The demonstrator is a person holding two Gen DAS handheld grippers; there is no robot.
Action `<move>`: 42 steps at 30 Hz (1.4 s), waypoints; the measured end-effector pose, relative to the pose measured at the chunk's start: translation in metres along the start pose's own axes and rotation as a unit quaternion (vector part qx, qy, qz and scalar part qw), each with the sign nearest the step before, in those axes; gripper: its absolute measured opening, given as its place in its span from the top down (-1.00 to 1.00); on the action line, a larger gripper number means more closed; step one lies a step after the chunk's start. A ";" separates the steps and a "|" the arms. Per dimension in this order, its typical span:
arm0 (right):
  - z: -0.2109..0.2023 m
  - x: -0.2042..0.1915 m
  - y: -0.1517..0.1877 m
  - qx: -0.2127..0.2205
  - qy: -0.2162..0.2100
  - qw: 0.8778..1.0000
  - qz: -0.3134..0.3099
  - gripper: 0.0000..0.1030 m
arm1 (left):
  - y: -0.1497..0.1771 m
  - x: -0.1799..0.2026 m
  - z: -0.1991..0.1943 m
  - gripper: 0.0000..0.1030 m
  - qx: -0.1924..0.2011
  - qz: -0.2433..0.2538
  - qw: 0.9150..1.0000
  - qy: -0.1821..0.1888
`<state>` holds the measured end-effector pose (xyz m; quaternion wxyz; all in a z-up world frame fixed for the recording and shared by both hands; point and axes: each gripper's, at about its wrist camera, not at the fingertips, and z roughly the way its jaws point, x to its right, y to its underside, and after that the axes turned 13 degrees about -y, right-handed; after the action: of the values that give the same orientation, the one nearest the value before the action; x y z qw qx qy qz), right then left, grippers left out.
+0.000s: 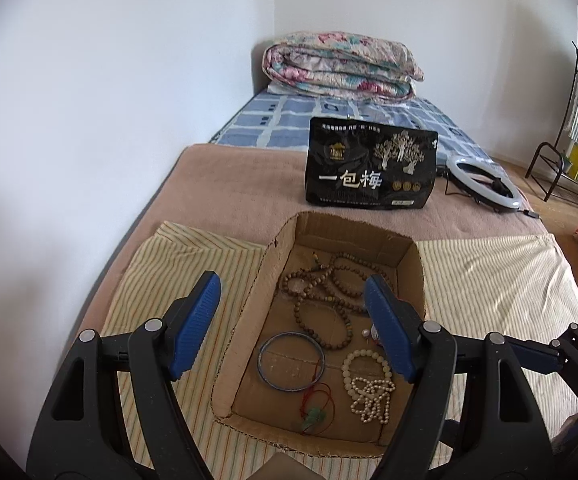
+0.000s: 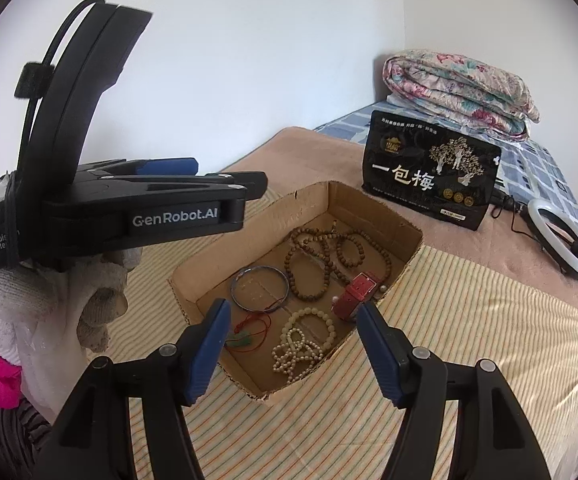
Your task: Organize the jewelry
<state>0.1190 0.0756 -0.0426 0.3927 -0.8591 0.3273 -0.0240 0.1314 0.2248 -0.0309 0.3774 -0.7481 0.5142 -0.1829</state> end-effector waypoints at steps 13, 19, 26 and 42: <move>-0.055 0.000 0.005 0.044 0.044 0.998 0.006 -0.55 | -0.002 -0.001 -0.059 -0.49 0.041 -0.003 0.999 -0.004; -0.079 0.004 0.011 0.065 0.082 0.995 0.004 -0.77 | 0.002 -0.006 -0.081 -0.60 0.046 -0.009 0.999 -0.008; -0.093 0.011 0.014 0.084 0.120 0.989 0.007 -0.99 | 0.016 -0.004 -0.105 -0.62 0.052 -0.006 0.999 -0.006; -0.101 0.020 0.018 0.097 0.163 0.982 0.013 -0.99 | 0.028 0.013 -0.130 -0.99 0.076 0.013 0.997 -0.021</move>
<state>0.0953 -0.0113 0.0105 0.4156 -0.7972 0.3943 -0.1906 0.0331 0.1583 0.0309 0.4461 -0.7140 0.5008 -0.2009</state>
